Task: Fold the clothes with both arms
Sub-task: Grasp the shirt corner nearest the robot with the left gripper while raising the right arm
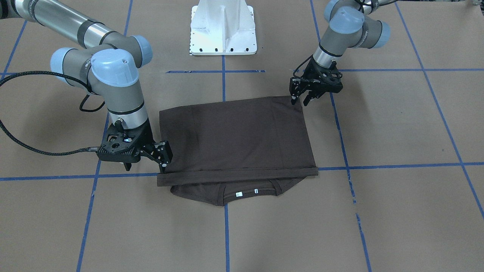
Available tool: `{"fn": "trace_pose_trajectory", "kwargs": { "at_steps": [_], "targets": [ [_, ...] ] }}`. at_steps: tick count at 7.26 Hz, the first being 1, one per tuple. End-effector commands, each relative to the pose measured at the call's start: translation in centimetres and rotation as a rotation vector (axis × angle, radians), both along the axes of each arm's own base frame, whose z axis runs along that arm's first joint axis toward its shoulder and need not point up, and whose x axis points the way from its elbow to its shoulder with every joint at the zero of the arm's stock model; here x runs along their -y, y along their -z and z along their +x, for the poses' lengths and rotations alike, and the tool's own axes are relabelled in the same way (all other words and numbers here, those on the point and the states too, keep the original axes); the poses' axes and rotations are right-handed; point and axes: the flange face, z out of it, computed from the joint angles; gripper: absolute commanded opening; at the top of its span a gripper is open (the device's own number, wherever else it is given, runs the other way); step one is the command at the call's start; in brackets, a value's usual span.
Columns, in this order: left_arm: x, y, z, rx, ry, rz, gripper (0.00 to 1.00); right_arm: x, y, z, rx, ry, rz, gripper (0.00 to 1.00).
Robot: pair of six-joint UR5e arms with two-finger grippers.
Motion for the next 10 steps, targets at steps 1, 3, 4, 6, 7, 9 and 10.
{"fn": "trace_pose_trajectory", "kwargs": {
  "at_steps": [1, 3, 4, 6, 7, 9, 10],
  "targets": [
    [-1.1, -0.1, 0.8, 0.0, -0.018, -0.006, 0.53, 0.0, -0.2, 0.0, -0.002, -0.002, -0.001, 1.0],
    [-2.1, -0.2, 1.7, 0.007, -0.026, -0.003, 0.53, 0.0, -0.3, 0.0, -0.004, -0.003, -0.002, 1.0],
    [-2.2, -0.1, 1.7, 0.005, -0.025, 0.0, 0.44, 0.0, -0.4, 0.0, -0.005, -0.003, -0.003, 1.0],
    [-2.4, 0.1, 1.6, 0.002, -0.027, 0.002, 0.0, -0.1, -0.4, 0.0, -0.005, -0.001, -0.003, 1.0],
    [-2.3, 0.0, 1.6, 0.007, -0.029, 0.008, 0.0, -0.1, -0.4, 0.0, -0.005, -0.001, -0.003, 1.0],
    [-1.3, -0.4, 1.2, 0.029, -0.033, 0.037, 0.0, -0.1, -0.5, -0.1, -0.006, -0.002, -0.005, 1.0],
    [2.2, -1.0, -1.2, 0.088, -0.015, 0.113, 0.0, -0.1, -0.7, 0.0, -0.008, -0.002, -0.007, 1.0]
  ]
}}
